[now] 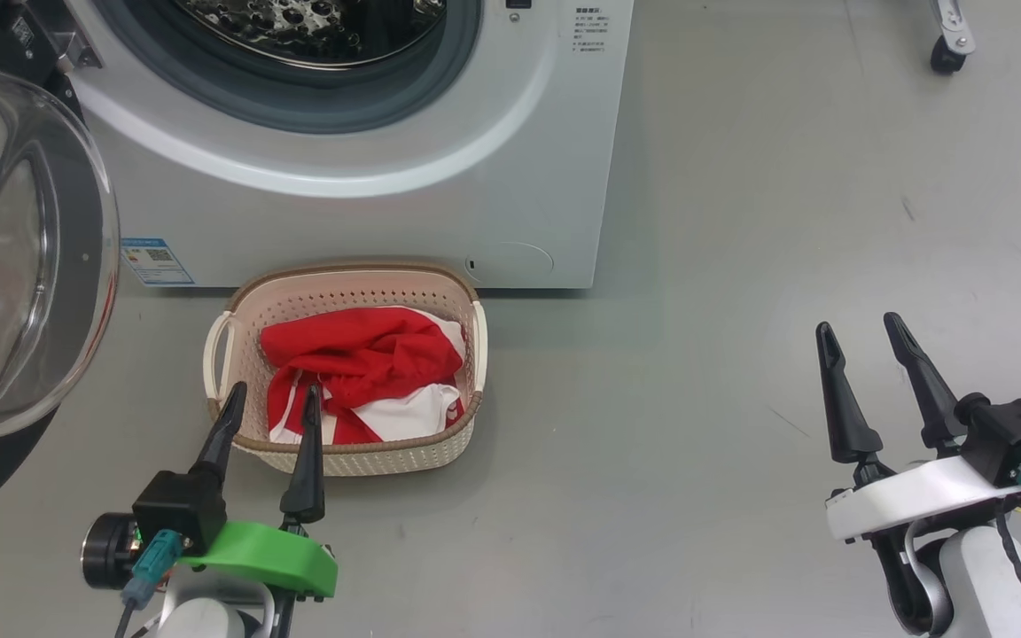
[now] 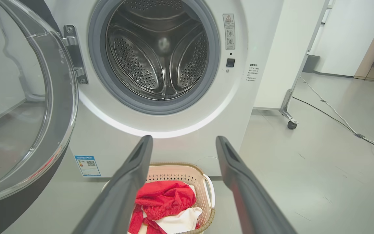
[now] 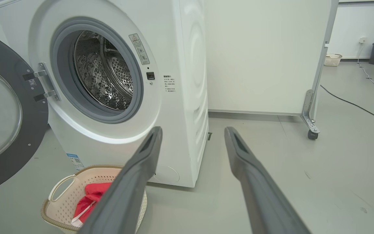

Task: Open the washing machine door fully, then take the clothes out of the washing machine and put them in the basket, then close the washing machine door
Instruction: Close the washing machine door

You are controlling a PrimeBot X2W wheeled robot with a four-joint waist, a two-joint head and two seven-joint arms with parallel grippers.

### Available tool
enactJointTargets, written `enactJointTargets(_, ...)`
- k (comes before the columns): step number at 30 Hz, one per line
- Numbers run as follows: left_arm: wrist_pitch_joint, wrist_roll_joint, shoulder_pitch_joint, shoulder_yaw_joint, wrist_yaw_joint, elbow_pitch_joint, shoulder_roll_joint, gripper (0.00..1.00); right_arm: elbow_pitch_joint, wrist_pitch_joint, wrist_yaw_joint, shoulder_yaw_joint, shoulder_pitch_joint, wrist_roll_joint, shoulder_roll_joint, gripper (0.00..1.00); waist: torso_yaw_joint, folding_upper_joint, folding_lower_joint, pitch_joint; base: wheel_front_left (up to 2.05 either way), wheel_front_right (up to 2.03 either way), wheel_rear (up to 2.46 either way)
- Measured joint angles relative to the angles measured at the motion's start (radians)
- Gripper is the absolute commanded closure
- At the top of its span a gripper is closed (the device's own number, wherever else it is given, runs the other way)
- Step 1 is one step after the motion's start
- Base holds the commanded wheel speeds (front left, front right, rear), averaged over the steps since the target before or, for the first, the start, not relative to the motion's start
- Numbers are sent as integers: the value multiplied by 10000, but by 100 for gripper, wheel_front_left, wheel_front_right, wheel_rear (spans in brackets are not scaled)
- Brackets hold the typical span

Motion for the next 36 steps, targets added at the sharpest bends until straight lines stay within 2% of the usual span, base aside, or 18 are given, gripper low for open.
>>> enactJointTargets(13, 0, -100, -3, -186, 100, 13, 0, 0, -146, 0, 0, 127, 11, -6, -236, 0, 1089, 0, 0, 111, 0, 0, 0)
enactJointTargets(36, 0, -127, 18, -61, 357, -48, 0, 0, -217, 0, 0, 564, 195, -8, -245, 0, 3806, 0, 0, -144, 0, 0, 0)
